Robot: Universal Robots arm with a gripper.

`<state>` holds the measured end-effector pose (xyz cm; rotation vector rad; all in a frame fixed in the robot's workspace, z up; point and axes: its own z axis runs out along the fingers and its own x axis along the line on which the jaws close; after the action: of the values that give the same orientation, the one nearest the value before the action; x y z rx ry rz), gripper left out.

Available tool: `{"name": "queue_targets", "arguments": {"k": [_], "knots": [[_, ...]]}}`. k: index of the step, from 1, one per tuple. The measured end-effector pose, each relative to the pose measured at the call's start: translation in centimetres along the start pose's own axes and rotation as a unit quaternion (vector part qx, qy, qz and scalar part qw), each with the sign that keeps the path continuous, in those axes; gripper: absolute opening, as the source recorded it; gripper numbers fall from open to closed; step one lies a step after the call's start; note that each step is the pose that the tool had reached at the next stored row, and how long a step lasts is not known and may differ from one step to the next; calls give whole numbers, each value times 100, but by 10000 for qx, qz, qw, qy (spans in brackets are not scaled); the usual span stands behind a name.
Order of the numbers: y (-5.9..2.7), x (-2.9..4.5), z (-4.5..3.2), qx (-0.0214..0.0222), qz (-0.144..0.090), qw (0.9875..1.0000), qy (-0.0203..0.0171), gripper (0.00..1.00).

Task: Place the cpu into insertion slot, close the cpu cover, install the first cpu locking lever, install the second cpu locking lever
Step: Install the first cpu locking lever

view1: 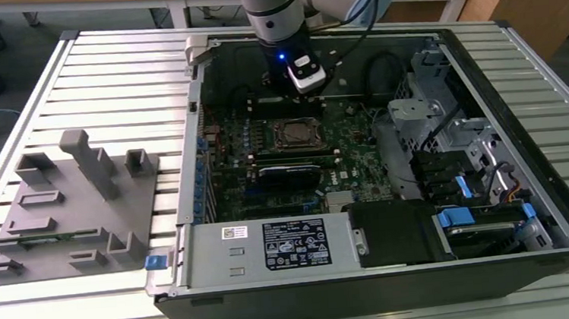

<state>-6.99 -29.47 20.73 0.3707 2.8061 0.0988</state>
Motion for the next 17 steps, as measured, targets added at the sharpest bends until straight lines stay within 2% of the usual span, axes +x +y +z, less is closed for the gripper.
{"name": "queue_targets", "arguments": {"k": [2, 5, 10, 11, 16, 17], "knots": [[1, -6, 5, 10, 14, 9999, 159, 11], [4, -20, 12, 54, 33, 9990, 433, 11], [10, -44, 27, 171, 49, 9961, 867, 11], [10, -44, 27, 177, 49, 9959, 886, 11], [10, -44, 27, 178, 47, 9959, 891, 11], [11, -44, 29, 198, 28, 9957, 902, 11]]}}
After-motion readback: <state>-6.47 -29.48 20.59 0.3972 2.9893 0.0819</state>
